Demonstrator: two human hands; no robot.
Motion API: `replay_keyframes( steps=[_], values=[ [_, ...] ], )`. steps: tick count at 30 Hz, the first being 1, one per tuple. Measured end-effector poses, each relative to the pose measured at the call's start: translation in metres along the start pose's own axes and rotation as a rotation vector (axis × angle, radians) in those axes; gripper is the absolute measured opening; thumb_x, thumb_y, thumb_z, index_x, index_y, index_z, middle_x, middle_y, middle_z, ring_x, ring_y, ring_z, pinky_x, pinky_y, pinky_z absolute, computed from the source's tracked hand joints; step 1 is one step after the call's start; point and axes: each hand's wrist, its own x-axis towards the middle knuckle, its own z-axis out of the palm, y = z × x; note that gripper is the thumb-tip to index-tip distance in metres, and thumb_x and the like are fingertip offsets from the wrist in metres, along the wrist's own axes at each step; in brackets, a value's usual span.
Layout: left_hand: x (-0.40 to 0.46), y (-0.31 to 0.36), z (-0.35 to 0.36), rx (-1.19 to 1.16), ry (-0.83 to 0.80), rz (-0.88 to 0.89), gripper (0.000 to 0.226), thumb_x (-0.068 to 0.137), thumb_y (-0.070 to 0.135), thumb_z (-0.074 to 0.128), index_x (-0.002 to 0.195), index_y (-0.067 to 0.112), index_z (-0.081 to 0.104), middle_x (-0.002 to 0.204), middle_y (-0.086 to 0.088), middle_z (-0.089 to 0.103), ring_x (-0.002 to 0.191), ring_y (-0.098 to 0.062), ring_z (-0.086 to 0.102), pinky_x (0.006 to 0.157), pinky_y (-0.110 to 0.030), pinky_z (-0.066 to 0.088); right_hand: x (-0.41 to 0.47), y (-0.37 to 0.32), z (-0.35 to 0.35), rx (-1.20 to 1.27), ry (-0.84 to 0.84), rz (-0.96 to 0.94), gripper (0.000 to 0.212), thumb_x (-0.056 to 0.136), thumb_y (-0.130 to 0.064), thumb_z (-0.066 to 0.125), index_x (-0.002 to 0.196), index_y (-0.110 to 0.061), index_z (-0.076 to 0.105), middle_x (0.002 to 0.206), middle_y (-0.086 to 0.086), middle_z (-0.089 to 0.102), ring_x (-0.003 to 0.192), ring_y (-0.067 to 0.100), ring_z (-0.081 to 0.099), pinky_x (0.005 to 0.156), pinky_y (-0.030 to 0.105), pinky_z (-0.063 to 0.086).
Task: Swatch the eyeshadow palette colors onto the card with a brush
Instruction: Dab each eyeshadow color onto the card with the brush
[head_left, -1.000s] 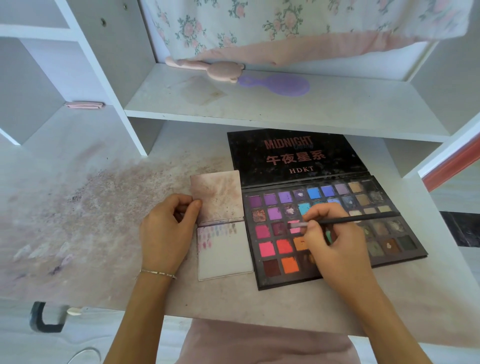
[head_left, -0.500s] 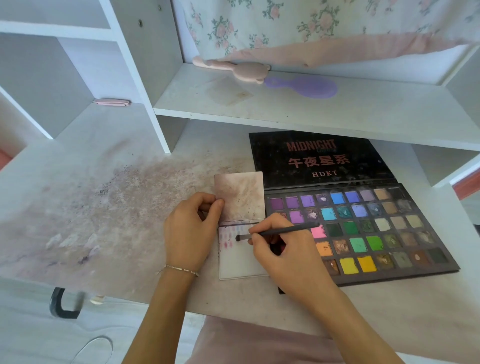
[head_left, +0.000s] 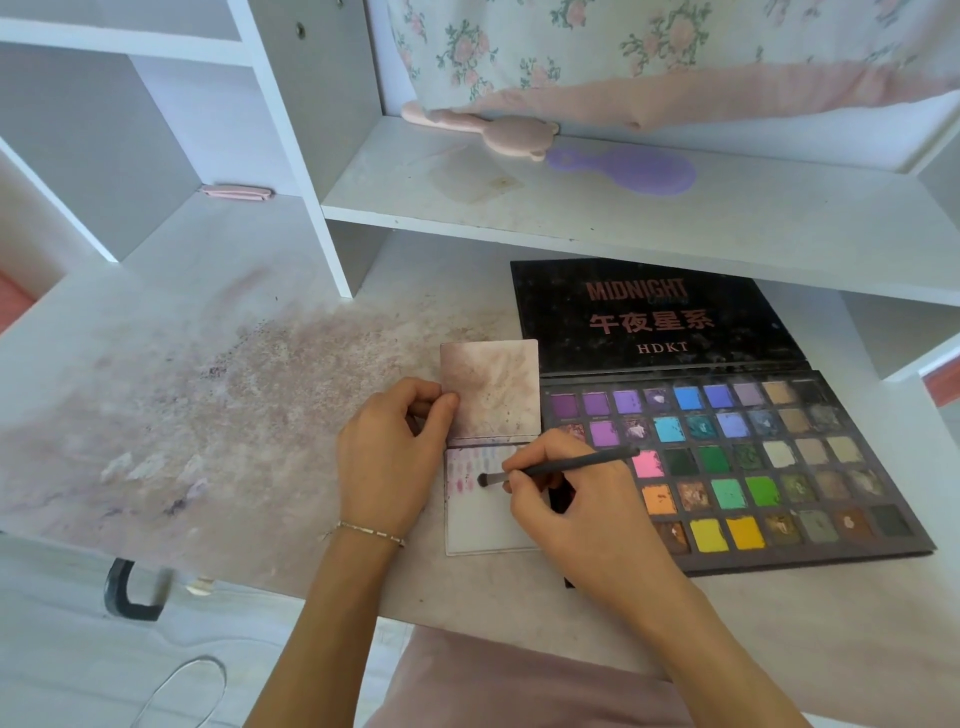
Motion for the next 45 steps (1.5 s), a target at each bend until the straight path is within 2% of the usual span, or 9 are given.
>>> replay_keyframes(
  steps=[7, 13, 19, 24, 31, 45],
  values=[
    [0.0000, -0.0003, 0.0003, 0.002, -0.004, -0.012, 0.011, 0.082, 0.028, 0.062, 0.072, 0.030, 0.058, 0.062, 0.018, 0.055, 0.063, -0.002, 0.053, 0.062, -0.026, 0.043, 0.0005, -0.0003, 0.0001, -0.017, -0.001, -0.008, 0.015, 0.081, -0.011, 0.060, 0.081, -0.026, 0.057, 0.076, -0.011, 0.058, 0.079, 0.002, 0.054, 0.065, 0.012, 0.046],
    [-0.0001, 0.0004, 0.0000, -0.001, -0.006, -0.017, 0.009, 0.082, 0.027, 0.062, 0.073, 0.028, 0.061, 0.062, 0.018, 0.056, 0.063, -0.001, 0.052, 0.061, -0.023, 0.043, -0.0005, -0.0001, -0.0008, -0.008, -0.022, -0.012, 0.022, 0.079, -0.012, 0.060, 0.075, -0.032, 0.054, 0.075, -0.012, 0.057, 0.078, 0.004, 0.054, 0.065, 0.013, 0.046],
    [-0.0001, 0.0003, 0.0000, -0.001, -0.006, -0.027, 0.010, 0.082, 0.027, 0.062, 0.072, 0.029, 0.060, 0.062, 0.018, 0.056, 0.062, 0.000, 0.052, 0.063, -0.027, 0.043, 0.0010, 0.0019, 0.0008, -0.032, -0.002, -0.003, 0.012, 0.081, -0.015, 0.058, 0.081, -0.027, 0.056, 0.077, -0.010, 0.058, 0.080, 0.003, 0.053, 0.066, 0.017, 0.047],
    [0.0000, 0.0008, -0.0002, -0.003, -0.007, -0.029, 0.011, 0.082, 0.027, 0.062, 0.072, 0.030, 0.059, 0.061, 0.019, 0.055, 0.060, 0.001, 0.051, 0.060, -0.023, 0.042, -0.0001, 0.0009, -0.0005, -0.009, -0.031, -0.001, 0.023, 0.080, -0.015, 0.059, 0.076, -0.037, 0.052, 0.076, -0.014, 0.057, 0.079, 0.002, 0.054, 0.066, 0.012, 0.046],
    [-0.0004, 0.0005, -0.0005, -0.005, -0.006, -0.024, 0.008, 0.082, 0.027, 0.062, 0.074, 0.026, 0.062, 0.062, 0.018, 0.055, 0.062, -0.001, 0.052, 0.062, -0.026, 0.044, 0.0014, 0.0023, 0.0016, -0.035, -0.004, -0.001, 0.013, 0.082, -0.015, 0.057, 0.082, -0.028, 0.055, 0.077, -0.010, 0.058, 0.080, 0.002, 0.053, 0.067, 0.015, 0.047],
    [-0.0008, 0.0016, -0.0011, -0.013, -0.010, -0.015, 0.008, 0.082, 0.027, 0.062, 0.074, 0.027, 0.061, 0.063, 0.018, 0.056, 0.063, -0.002, 0.053, 0.063, -0.027, 0.045, 0.0009, 0.0028, 0.0006, -0.025, -0.019, -0.030, 0.018, 0.081, -0.014, 0.058, 0.078, -0.030, 0.054, 0.073, -0.015, 0.055, 0.077, 0.002, 0.053, 0.063, 0.010, 0.043]
  ],
)
